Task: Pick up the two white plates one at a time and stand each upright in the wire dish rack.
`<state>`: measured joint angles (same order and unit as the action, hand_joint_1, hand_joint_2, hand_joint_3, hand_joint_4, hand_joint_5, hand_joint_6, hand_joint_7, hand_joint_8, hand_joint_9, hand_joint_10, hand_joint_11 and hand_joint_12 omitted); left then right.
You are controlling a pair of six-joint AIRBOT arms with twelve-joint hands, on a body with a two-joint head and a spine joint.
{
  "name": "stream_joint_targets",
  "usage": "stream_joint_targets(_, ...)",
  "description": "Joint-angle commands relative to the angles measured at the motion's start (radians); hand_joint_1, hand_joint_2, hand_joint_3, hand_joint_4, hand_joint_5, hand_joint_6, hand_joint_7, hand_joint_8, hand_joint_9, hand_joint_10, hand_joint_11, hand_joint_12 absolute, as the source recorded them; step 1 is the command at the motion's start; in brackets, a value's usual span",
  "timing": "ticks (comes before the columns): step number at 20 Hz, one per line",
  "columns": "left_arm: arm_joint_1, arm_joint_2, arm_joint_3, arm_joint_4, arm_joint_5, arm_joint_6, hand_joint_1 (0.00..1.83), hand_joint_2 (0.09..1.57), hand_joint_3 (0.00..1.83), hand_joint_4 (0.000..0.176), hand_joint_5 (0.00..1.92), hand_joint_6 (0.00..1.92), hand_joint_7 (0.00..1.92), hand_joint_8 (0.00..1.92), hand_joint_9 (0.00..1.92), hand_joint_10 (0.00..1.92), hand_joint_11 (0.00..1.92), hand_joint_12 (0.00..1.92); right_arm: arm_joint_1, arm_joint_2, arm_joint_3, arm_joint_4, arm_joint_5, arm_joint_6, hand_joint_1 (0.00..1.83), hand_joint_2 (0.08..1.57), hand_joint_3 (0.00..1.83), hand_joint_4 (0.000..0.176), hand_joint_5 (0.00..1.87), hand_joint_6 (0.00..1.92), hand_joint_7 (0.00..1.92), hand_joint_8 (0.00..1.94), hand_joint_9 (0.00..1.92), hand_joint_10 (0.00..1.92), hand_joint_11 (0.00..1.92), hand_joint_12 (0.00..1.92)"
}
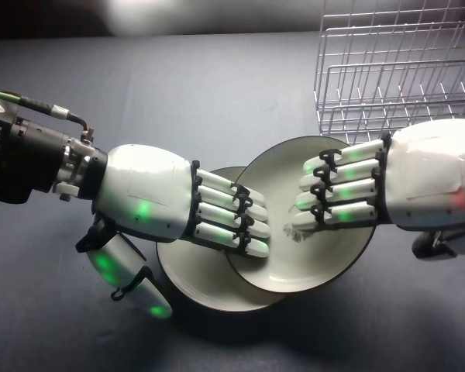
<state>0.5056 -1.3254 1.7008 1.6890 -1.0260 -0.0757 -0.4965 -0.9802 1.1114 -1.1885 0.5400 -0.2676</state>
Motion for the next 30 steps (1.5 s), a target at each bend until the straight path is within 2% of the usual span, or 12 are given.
stream_joint_targets(1,0.022,-0.009,0.01,0.092,0.105,-0.003,0.0,1.16,0.0,0.0,0.0,0.0,0.0,0.0,0.0,0.0,0.0,0.0,0.003,-0.007,0.004,0.042,0.057,-0.003,1.19,1.03,0.01,0.0,0.03,0.01,0.0,0.0,0.0,0.0,0.02,0.01)
stream_joint_targets(7,0.023,-0.011,0.019,0.084,0.103,-0.003,0.0,1.16,0.0,0.0,0.0,0.0,0.0,0.0,0.0,0.0,0.0,0.0,0.002,-0.092,0.056,0.044,0.031,-0.006,1.23,1.02,0.0,0.0,0.16,0.01,0.12,0.01,0.13,0.01,0.0,0.47)
stream_joint_targets(16,0.026,-0.014,0.024,0.075,0.1,-0.003,0.0,1.16,0.0,0.0,0.0,0.0,0.0,0.0,0.0,0.0,0.0,0.0,0.004,-0.159,0.109,0.053,0.008,-0.006,1.25,1.03,0.0,0.0,0.15,0.0,0.13,0.0,0.13,0.0,0.0,0.55)
stream_joint_targets(19,0.029,-0.014,0.027,0.069,0.096,-0.003,0.0,1.16,0.0,0.0,0.0,0.0,0.0,0.0,0.0,0.0,0.0,0.0,0.013,-0.171,0.115,0.063,-0.004,-0.006,1.24,1.04,0.0,0.0,0.26,0.02,0.24,0.02,0.23,0.02,0.0,0.76)
stream_joint_targets(20,0.029,-0.015,0.029,0.068,0.095,-0.003,0.0,1.16,0.0,0.0,0.0,0.0,0.0,0.0,0.0,0.0,0.0,0.0,0.015,-0.174,0.117,0.063,-0.007,-0.006,1.23,1.05,0.0,0.0,0.35,0.03,0.33,0.02,0.32,0.04,0.0,0.99)
stream_joint_targets(21,0.029,-0.015,0.032,0.067,0.093,-0.003,0.0,1.16,0.0,0.0,0.0,0.0,0.0,0.0,0.0,0.0,0.0,0.0,0.016,-0.176,0.119,0.063,-0.009,-0.006,1.23,1.05,0.0,0.0,0.38,0.02,0.35,0.01,0.35,0.03,0.0,1.04)
stream_joint_targets(24,0.031,-0.015,0.036,0.062,0.089,-0.003,0.0,1.16,0.0,0.0,0.0,0.0,0.0,0.0,0.0,0.0,0.0,0.0,0.021,-0.179,0.121,0.063,-0.01,-0.006,1.23,1.06,0.0,0.0,0.84,0.05,0.89,0.03,0.86,0.1,0.45,1.15)
stream_joint_targets(25,0.031,-0.015,0.037,0.061,0.089,-0.003,0.0,1.16,0.0,0.0,0.0,0.0,0.0,0.0,0.0,0.0,0.0,0.0,0.022,-0.179,0.121,0.063,-0.01,-0.006,1.18,1.1,0.0,0.0,0.96,0.77,0.99,0.03,0.96,0.09,0.55,1.14)
stream_joint_targets(26,0.032,-0.015,0.037,0.06,0.088,-0.003,0.0,1.16,0.0,0.0,0.0,0.0,0.0,0.0,0.0,0.0,0.0,0.0,0.023,-0.179,0.121,0.063,-0.01,-0.006,1.33,1.07,0.0,0.0,0.81,0.46,1.07,0.65,1.05,0.08,0.64,1.11)
stream_joint_targets(27,0.032,-0.014,0.037,0.059,0.088,-0.003,0.0,1.16,0.0,0.0,0.0,0.0,0.0,0.0,0.0,0.0,0.0,0.0,0.022,-0.178,0.121,0.063,-0.01,-0.006,1.36,1.12,0.0,0.0,0.79,1.07,1.0,0.85,0.97,0.91,0.7,1.17)
stream_joint_targets(28,0.032,-0.014,0.037,0.058,0.088,-0.003,0.0,1.16,0.0,0.0,0.0,0.0,0.0,0.0,0.0,0.0,0.0,0.0,0.022,-0.178,0.121,0.063,-0.01,-0.007,1.37,1.12,0.0,0.0,0.84,1.14,1.0,0.88,0.94,1.1,0.74,1.19)
stream_joint_targets(30,0.032,-0.014,0.037,0.055,0.088,-0.003,0.0,1.16,0.0,0.0,0.0,0.0,0.0,0.0,0.0,0.0,0.0,0.0,0.022,-0.178,0.121,0.063,-0.01,-0.007,1.38,1.09,0.0,0.0,0.97,0.99,1.07,0.78,0.95,1.12,0.8,1.21)
